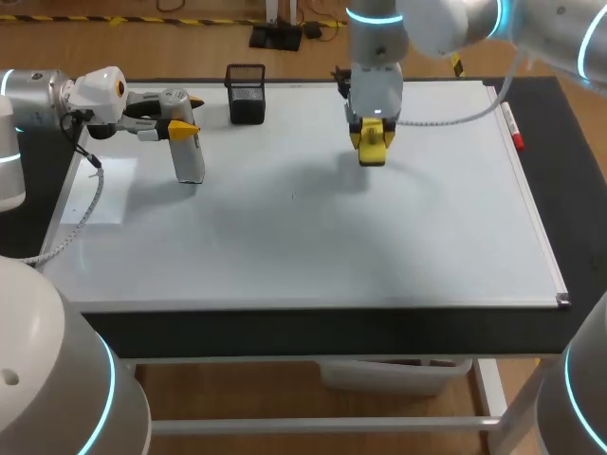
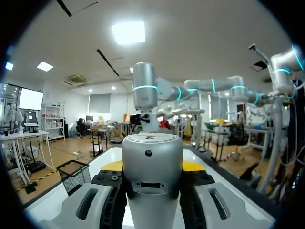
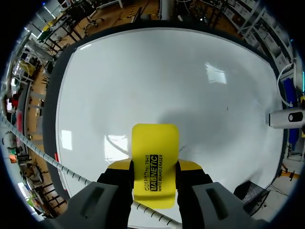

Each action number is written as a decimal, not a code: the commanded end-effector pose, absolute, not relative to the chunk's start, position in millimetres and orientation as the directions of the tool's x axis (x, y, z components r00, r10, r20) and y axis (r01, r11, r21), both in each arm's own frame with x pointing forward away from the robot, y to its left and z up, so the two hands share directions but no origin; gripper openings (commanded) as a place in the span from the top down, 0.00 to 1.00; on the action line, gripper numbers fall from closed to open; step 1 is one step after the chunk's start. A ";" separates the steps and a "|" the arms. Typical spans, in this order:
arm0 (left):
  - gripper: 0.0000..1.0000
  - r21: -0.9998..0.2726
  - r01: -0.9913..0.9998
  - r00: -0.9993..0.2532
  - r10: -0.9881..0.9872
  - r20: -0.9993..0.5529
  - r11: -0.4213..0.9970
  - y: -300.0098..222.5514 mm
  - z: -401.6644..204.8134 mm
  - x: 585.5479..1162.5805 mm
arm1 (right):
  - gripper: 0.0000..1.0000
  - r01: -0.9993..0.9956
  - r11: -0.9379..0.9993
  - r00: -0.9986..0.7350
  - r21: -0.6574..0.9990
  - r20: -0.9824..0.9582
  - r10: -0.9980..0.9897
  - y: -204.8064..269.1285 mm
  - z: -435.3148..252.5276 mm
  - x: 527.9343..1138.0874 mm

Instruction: Pick up the inspection probe, press it on each red-marked spot on the whiteboard one by one, put down the probe, pick up the eraser, and wipe off all the red marks.

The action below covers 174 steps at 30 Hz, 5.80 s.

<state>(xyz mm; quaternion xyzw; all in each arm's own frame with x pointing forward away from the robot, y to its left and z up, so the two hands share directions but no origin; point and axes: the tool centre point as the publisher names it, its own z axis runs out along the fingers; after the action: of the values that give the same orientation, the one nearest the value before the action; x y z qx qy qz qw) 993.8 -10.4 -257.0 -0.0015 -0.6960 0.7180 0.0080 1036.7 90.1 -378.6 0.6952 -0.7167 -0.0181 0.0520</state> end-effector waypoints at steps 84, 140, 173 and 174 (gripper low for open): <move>1.00 -1.000 -0.007 -1.000 0.012 0.006 -0.031 -10.9 -256.1 993.3 | 1.00 -0.988 0.090 -0.081 0.124 0.076 -0.994 18.6 -409.8 1158.7; 1.00 -1.000 -0.007 -1.000 0.012 0.006 -0.031 -10.9 -256.1 993.3 | 0.62 -0.986 0.043 -0.038 0.162 0.033 -0.999 23.6 -426.1 1176.0; 1.00 -1.000 -0.007 -1.000 0.012 0.006 -0.031 -10.9 -256.1 993.3 | 0.00 -0.860 0.448 -0.505 0.246 -0.281 -0.816 -1.9 -358.6 1145.3; 1.00 -1.000 -0.007 -1.000 0.012 0.006 -0.031 -10.9 -256.1 993.3 | 0.00 -0.853 0.460 -0.518 0.248 -0.284 -0.807 -2.9 -355.4 1143.7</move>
<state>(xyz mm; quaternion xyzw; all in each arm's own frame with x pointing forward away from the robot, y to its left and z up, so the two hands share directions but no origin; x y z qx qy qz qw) 993.8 -10.4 -257.0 -0.0015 -0.6960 0.7180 0.0080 1162.6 5.2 -369.9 0.4954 -0.8466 -0.1923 -0.0285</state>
